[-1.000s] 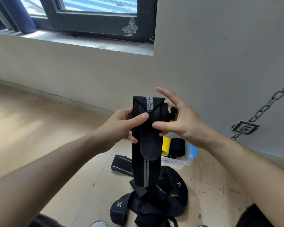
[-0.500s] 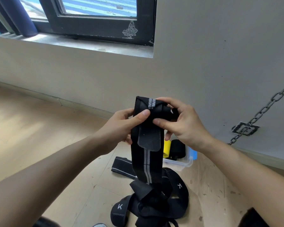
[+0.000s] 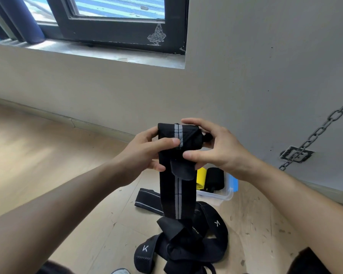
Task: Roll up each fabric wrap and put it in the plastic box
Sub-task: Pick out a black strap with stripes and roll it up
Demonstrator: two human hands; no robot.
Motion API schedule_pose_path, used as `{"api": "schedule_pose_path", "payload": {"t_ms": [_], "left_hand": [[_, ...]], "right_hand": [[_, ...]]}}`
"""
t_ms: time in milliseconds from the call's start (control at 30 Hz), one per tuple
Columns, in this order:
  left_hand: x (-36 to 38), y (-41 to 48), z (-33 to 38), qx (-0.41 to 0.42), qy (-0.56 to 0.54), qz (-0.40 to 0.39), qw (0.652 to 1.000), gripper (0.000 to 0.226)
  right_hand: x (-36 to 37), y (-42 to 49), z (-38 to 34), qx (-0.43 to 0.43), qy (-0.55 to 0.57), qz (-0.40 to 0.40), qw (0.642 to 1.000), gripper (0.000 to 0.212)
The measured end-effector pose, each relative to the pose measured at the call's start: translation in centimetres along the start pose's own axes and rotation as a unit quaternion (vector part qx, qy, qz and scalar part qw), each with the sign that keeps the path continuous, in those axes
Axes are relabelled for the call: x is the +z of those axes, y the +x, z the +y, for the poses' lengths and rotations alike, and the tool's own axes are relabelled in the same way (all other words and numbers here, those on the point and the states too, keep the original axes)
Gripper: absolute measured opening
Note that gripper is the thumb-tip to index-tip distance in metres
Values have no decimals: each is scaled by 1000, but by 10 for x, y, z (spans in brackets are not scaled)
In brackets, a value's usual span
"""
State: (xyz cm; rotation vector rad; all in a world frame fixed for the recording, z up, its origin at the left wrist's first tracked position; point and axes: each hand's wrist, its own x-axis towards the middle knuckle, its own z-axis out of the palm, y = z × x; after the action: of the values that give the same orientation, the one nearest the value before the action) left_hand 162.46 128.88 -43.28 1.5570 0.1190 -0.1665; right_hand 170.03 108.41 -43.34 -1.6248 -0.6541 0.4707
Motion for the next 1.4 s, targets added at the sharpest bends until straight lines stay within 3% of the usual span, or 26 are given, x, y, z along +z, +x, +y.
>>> {"api": "schedule_pose_path", "payload": {"t_ms": [167, 267, 433, 700, 833, 1033, 1233, 1400], "left_hand": [[0, 0, -2, 39, 9, -2, 999, 48], [2, -1, -4, 56, 30, 4, 998, 52], [2, 0, -3, 25, 21, -14, 999, 53], [3, -1, 2, -16, 3, -12, 1000, 46], [1, 0, -1, -14, -27, 1, 1000, 49], [-3, 1, -3, 19, -55, 3, 998, 57], [-3, 3, -4, 33, -45, 7, 998, 59], [-2, 0, -2, -41, -2, -44, 998, 46]], "right_hand": [[0, 3, -2, 80, 85, 2, 993, 52], [-1, 2, -2, 63, 96, 4, 993, 43], [-3, 3, 2, 20, 107, 21, 994, 48], [0, 1, 8, -36, 11, 37, 999, 51], [1, 3, 7, -5, -2, 22, 1000, 60], [-1, 3, 1, 86, 93, -15, 992, 48], [-2, 3, 5, 69, 125, -11, 990, 48], [-2, 2, 6, 42, 141, 6, 989, 42]]}}
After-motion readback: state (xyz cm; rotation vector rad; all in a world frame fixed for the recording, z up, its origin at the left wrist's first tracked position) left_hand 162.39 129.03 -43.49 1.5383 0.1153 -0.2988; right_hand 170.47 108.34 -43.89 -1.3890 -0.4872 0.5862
